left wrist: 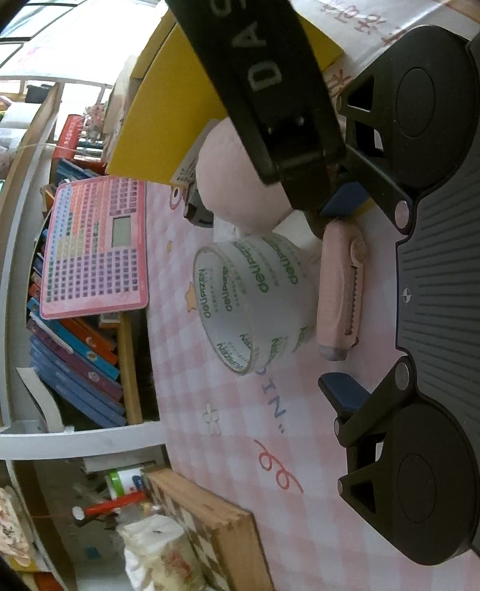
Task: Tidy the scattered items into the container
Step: 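Grasp the pink utility knife with the left tool while the right tool grasps the pink plush pig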
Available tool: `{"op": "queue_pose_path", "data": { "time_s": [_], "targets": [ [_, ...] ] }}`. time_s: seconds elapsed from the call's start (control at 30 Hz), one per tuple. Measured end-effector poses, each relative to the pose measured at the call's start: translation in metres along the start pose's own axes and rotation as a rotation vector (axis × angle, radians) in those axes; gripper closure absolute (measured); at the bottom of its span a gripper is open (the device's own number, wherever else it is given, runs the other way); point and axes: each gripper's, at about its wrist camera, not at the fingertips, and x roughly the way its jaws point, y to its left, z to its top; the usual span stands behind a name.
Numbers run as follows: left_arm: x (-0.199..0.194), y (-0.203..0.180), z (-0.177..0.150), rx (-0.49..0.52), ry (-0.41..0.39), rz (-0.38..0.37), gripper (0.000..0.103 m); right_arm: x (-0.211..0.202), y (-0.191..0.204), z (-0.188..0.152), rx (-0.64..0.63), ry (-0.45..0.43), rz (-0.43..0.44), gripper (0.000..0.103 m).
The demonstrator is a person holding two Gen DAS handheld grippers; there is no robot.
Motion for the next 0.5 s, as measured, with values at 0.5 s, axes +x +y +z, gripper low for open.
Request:
{"op": "queue_pose_path", "data": {
  "time_s": [0.5],
  "targets": [
    [-0.042,0.023,-0.014,-0.11,0.028,0.024,0.026,0.023,-0.008,0.002,-0.001,0.033,0.009,0.039]
  ]
}}
